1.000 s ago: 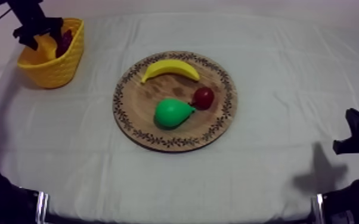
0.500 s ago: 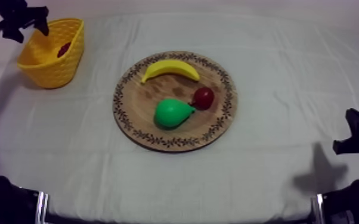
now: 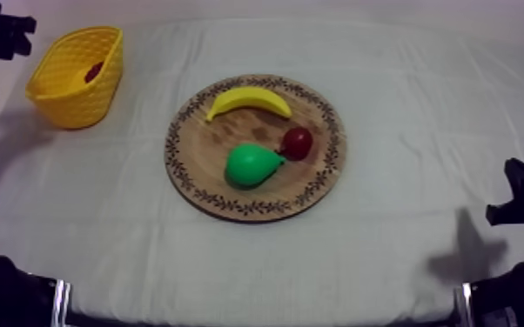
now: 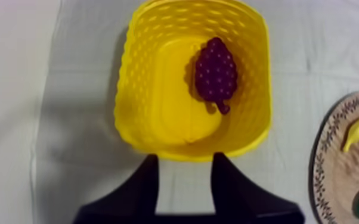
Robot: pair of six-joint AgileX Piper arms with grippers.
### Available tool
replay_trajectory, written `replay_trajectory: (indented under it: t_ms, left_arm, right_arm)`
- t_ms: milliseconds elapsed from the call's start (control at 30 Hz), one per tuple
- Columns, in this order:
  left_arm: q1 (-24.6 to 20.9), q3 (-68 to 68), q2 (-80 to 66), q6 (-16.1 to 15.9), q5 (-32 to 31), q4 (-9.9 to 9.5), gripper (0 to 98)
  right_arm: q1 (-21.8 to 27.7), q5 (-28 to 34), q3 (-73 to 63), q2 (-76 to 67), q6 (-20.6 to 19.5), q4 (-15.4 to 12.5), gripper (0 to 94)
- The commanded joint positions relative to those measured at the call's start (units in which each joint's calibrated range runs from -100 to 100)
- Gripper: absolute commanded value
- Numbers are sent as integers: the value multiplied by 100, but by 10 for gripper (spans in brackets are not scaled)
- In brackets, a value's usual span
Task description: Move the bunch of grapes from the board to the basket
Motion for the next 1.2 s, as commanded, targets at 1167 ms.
replay_trajectory:
  t_ms: [1167]
  left_arm:
    - [876,6919,-7719,206,-2513,-232,0]
  right_arm:
    - [-1,0,-4,0,0,0,3]
